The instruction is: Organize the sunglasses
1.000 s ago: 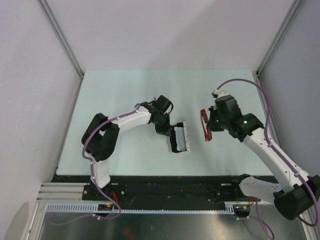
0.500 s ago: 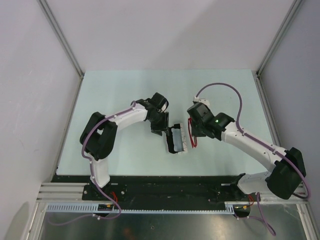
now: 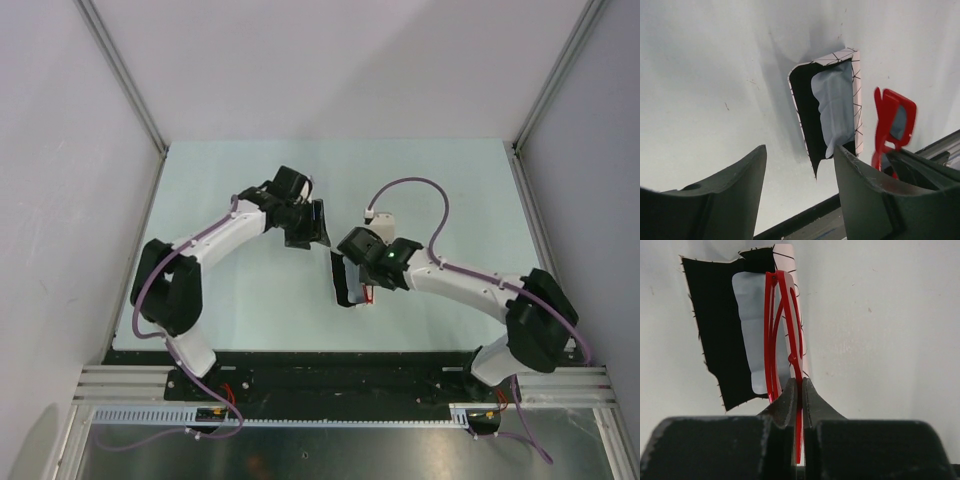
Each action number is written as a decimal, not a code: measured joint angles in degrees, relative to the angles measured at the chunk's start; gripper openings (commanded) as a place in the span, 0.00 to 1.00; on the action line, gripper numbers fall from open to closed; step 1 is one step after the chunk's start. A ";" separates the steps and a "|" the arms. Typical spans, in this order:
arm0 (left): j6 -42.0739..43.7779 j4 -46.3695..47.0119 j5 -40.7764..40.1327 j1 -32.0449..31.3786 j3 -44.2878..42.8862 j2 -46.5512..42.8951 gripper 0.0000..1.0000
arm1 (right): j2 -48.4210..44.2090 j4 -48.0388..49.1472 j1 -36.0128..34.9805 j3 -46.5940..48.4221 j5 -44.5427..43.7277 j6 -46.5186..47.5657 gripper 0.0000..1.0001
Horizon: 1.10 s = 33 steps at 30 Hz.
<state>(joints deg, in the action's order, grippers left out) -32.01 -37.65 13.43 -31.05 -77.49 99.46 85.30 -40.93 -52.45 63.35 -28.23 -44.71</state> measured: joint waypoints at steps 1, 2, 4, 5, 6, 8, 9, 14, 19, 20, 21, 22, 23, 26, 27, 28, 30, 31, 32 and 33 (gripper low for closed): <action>0.11 0.31 0.22 0.37 0.26 -0.59 0.61 | 1.14 0.39 -0.17 0.02 -0.24 -0.31 0.00; 0.15 0.68 0.35 0.85 0.70 -1.03 0.61 | 2.34 0.61 -0.33 0.13 -0.57 -0.37 0.00; 0.15 1.29 0.83 1.64 2.23 -1.53 0.60 | 4.46 0.68 -0.42 1.01 -1.20 -0.39 0.00; 0.15 1.36 0.87 2.08 2.69 -1.53 0.60 | 5.70 0.63 -0.50 1.81 -1.44 -0.26 0.00; 0.17 1.64 1.01 2.60 3.61 -1.53 0.61 | 6.86 0.70 -0.59 2.80 -1.77 -0.13 0.00; 0.20 1.79 1.40 3.91 5.46 -1.53 0.61 | 8.85 0.66 -0.66 4.90 -2.47 0.24 0.00; 0.17 1.84 1.40 4.70 6.36 -1.57 0.61 | 9.99 0.48 -0.74 6.54 -2.95 0.42 0.00; 0.15 2.38 1.44 8.79 10.16 -2.82 0.60 | 14.21 -1.07 -2.08 12.48 -5.07 0.83 0.00; 0.11 2.95 1.22 12.20 12.94 -5.66 0.60 | 21.38 -8.92 -4.02 21.53 -8.52 0.00 0.00; 0.11 3.13 1.22 12.81 13.38 -6.16 0.60 | 23.56 -11.13 -4.46 24.22 -9.60 -0.46 0.00; 0.13 3.37 1.22 13.40 13.88 -6.60 0.60 | 25.77 -13.35 -4.94 26.86 -10.67 -0.85 0.00; 0.13 3.43 1.25 13.81 14.12 -6.82 0.60 | 27.91 -15.56 -5.42 29.31 -11.67 -1.18 0.00; 0.13 3.72 1.29 14.27 14.43 -6.95 0.60 | 29.31 -16.98 -5.81 30.75 -12.22 -1.42 0.00; 0.15 4.52 1.38 15.37 15.28 -7.04 0.60 | 33.20 -21.97 -7.04 34.69 -13.90 -1.88 0.00; 0.17 4.79 1.40 15.61 15.67 -7.13 0.60 | 34.23 -23.54 -7.32 35.74 -14.38 -2.03 0.00; 0.17 4.98 1.49 15.80 16.00 -7.17 0.60 | 35.12 -25.00 -7.63 36.59 -14.73 -2.16 0.00; 0.42 5.42 1.86 16.22 16.61 -7.21 0.60 | 36.35 -27.52 -7.98 37.55 -15.37 -2.43 0.00; 0.55 5.60 1.95 16.41 16.87 -7.21 0.60 | 36.92 -28.94 -8.07 37.79 -15.65 -2.60 0.00; 0.59 5.79 2.05 16.65 17.14 -7.21 0.60 | 37.22 -29.94 -8.09 37.81 -15.82 -2.75 0.00; 0.59 5.86 2.10 16.83 17.27 -7.21 0.60 | 37.44 -30.77 -8.09 37.83 -15.91 -2.89 0.00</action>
<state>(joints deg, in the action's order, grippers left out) -31.42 -31.79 15.53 -14.22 -60.23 92.25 122.74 -71.70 -60.53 101.19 -44.14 -47.59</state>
